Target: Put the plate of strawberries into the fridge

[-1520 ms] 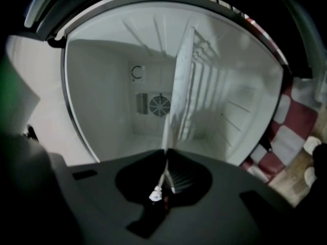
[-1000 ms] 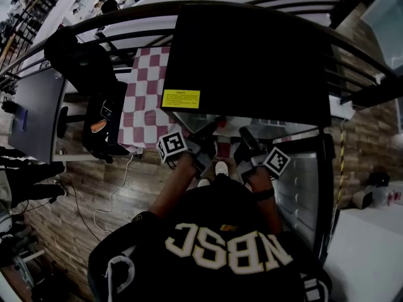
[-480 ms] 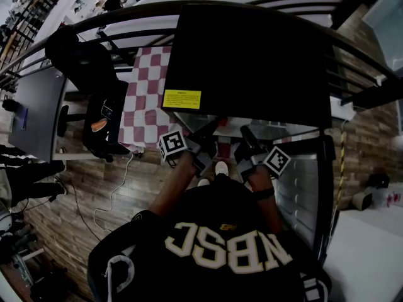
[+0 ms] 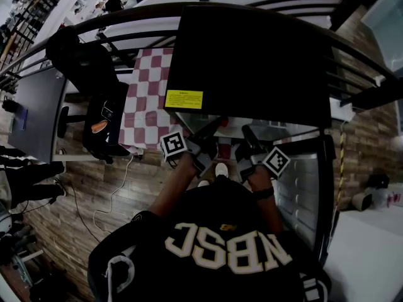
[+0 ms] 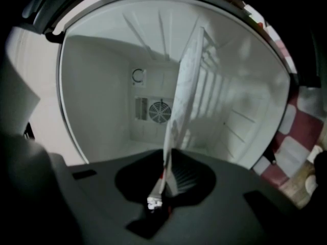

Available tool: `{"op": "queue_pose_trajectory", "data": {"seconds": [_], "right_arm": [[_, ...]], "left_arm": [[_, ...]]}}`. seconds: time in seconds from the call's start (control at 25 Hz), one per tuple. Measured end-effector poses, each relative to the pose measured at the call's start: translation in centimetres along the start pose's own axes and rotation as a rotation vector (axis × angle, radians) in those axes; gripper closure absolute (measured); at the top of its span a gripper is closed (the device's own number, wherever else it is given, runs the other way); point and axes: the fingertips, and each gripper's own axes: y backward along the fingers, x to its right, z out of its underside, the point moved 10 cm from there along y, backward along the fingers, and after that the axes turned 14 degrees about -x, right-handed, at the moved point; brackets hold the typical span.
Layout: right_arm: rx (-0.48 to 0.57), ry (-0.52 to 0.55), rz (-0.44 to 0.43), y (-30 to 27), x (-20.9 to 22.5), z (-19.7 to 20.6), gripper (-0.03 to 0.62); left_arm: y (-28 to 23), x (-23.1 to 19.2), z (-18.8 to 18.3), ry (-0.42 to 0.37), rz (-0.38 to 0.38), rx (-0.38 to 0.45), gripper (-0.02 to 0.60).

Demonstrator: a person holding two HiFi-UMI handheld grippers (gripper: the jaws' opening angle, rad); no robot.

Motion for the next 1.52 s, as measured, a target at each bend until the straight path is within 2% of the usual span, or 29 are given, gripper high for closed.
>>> {"op": "queue_pose_trajectory", "data": {"seconds": [0.08, 0.2, 0.28, 0.88, 1.08, 1.36, 1.52], "right_arm": [[0.005, 0.002, 0.012, 0.0, -0.1, 0.1, 0.535], [-0.002, 0.017, 0.027, 0.0, -0.1, 0.2, 0.431], [-0.012, 0.03, 0.029, 0.1, -0.2, 0.2, 0.407], [0.016, -0.012, -0.008, 1.6, 0.3, 2.5, 0.405], [0.031, 0.003, 0.004, 2.9, 0.4, 3.3, 0.405], [0.019, 0.011, -0.039, 3.5, 0.4, 4.9, 0.407], [-0.015, 0.079, 0.001, 3.7, 0.3, 5.3, 0.408]], "left_arm": [[0.0, 0.1, 0.0, -0.008, 0.01, -0.003, 0.464], [0.0, 0.2, 0.1, -0.02, 0.01, -0.008, 0.425], [0.1, 0.3, 0.1, -0.025, 0.007, -0.008, 0.4], [1.9, -0.9, 2.1, 0.002, -0.001, -0.019, 0.39], [2.6, -0.6, 3.0, -0.041, 0.01, -0.03, 0.39], [3.6, -0.2, 4.2, -0.113, 0.012, -0.049, 0.391], [3.9, -0.3, 4.8, -0.121, 0.003, -0.064, 0.391]]}}
